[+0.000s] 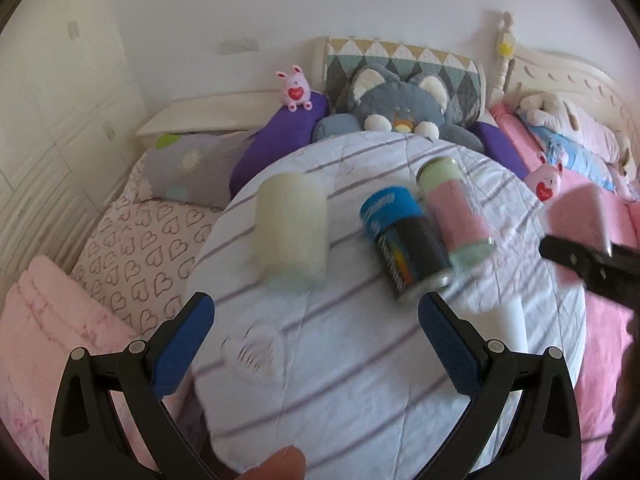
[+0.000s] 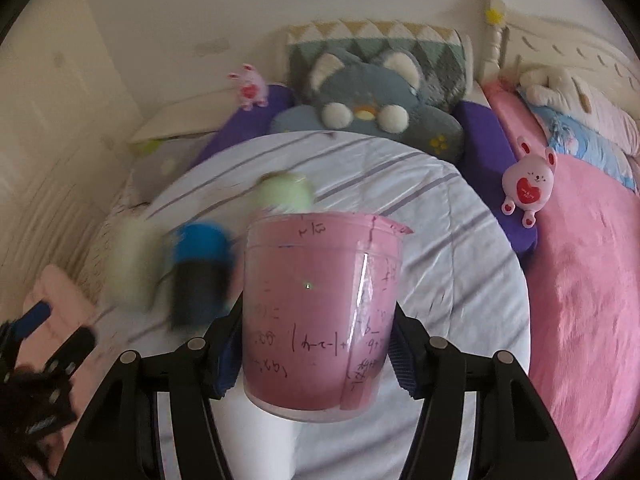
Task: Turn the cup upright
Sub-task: 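Lift the pink cup with the right gripper and carry it toward the quilt edge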
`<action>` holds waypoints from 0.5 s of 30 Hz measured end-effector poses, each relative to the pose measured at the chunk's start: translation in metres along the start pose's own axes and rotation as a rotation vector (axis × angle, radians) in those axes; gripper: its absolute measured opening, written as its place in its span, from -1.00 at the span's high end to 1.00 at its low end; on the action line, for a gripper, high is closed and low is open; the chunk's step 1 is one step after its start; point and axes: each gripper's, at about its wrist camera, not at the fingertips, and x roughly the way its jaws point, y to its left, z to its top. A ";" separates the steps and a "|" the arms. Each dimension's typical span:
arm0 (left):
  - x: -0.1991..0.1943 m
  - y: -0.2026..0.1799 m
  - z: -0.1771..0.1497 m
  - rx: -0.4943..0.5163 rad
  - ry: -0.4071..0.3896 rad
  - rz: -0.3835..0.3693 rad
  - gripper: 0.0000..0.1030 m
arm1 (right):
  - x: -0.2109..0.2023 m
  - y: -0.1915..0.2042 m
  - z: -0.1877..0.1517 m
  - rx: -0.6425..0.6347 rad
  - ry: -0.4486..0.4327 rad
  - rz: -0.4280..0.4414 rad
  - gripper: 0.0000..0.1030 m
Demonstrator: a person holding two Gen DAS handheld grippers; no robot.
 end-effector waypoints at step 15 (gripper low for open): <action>-0.046 0.039 -0.104 -0.026 0.054 0.050 -1.00 | 0.035 0.086 -0.129 -0.116 0.126 0.137 -0.20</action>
